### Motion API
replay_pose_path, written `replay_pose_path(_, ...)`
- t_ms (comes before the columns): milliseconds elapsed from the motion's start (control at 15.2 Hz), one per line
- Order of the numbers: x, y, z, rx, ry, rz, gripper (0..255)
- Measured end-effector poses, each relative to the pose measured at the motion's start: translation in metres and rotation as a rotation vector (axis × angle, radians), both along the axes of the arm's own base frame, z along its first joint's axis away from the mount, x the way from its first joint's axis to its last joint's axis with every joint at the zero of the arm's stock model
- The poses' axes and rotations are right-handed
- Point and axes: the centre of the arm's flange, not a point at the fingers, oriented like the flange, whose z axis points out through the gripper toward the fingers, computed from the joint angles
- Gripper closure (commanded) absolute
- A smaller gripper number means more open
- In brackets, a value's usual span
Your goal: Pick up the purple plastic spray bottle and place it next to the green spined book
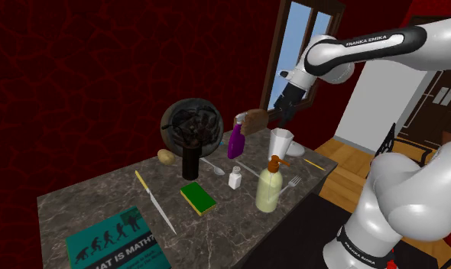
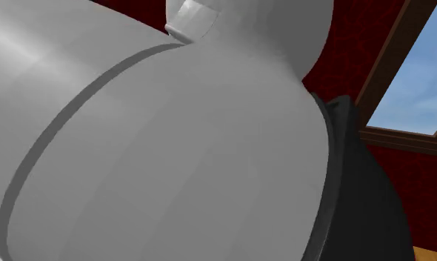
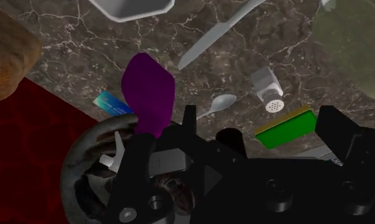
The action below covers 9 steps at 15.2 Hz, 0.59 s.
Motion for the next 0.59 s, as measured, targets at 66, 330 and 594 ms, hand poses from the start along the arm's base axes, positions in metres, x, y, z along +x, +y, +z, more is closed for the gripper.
replay_pose_path(66, 0.009, -0.010, -0.007, 0.012, -0.008, 0.042, 0)
replay_pose_path(330, 0.052, -0.041, -0.043, 0.059, -0.038, 0.203, 0)
replay_pose_path(594, 0.095, -0.069, -0.077, 0.104, -0.055, 0.361, 0)
